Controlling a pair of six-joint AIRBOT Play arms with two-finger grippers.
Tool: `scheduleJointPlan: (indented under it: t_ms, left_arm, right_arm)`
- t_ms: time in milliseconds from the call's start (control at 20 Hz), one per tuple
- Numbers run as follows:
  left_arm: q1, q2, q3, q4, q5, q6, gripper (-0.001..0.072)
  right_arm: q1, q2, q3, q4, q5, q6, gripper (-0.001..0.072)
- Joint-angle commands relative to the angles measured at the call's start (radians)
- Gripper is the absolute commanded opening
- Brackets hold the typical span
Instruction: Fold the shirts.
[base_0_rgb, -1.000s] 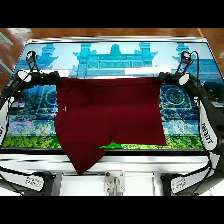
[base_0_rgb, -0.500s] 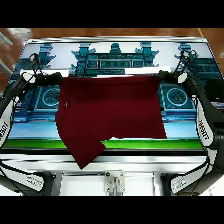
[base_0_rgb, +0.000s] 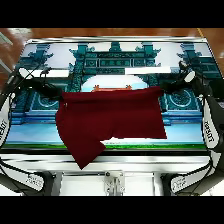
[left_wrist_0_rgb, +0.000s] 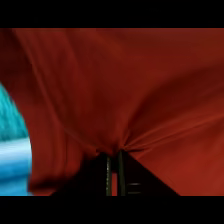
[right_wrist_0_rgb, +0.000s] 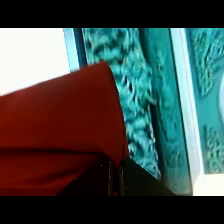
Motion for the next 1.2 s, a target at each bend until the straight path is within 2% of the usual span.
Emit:
scheduleJointPlan:
  t_ms: [0,200,250,300,350,400,550,650,700,800,950,1150]
  left_arm:
    - [-0.01,-0.046,0.008,0.051,-0.184,-0.074,0.0041]
    - [-0.018,-0.064,0.009,0.055,-0.184,-0.138,0.0043]
    - [-0.013,-0.062,0.011,0.054,-0.196,-0.154,0.0138]
    - [-0.006,-0.059,0.016,0.054,-0.223,-0.154,0.0319]
    - [0.005,-0.051,0.019,0.054,-0.257,-0.154,0.0505]
    - [0.021,-0.035,0.021,0.054,-0.292,-0.153,0.0563]
    - [0.09,0.051,0.02,0.054,-0.393,-0.152,0.0555]
    - [0.15,0.147,-0.031,0.051,-0.409,-0.147,0.0552]
    - [0.178,0.206,-0.098,0.047,-0.402,-0.132,0.0534]
    - [0.237,0.341,-0.318,0.015,-0.367,-0.114,0.0533]
    - [0.299,0.506,-0.704,-0.089,-0.242,-0.076,0.0534]
    - [0.29,0.567,-0.998,-0.238,-0.086,-0.016,0.0534]
  right_arm:
    - [0.003,-0.032,0.0,0.0,0.154,0.022,0.0061]
    - [0.007,-0.055,0.0,0.014,0.201,0.026,0.0071]
    - [0.007,-0.05,0.0,0.014,0.202,0.026,0.0098]
    - [0.002,-0.037,0.0,0.012,0.22,0.023,0.0244]
    - [-0.004,-0.018,0.0,0.008,0.246,0.006,0.0477]
    - [-0.014,0.006,0.0,0.002,0.282,-0.02,0.0545]
    - [-0.08,0.108,0.0,-0.131,0.46,-0.044,0.0545]
    - [-0.152,0.158,-0.008,-0.23,0.585,-0.051,0.0545]
    - [-0.2,0.182,-0.03,-0.221,0.623,-0.064,0.0545]
    - [-0.31,0.24,-0.124,-0.126,0.607,-0.063,0.0546]
    - [-0.41,0.284,-0.251,-0.063,0.592,-0.085,0.0546]
    - [-0.416,0.284,-0.288,-0.048,0.566,-0.09,0.0546]
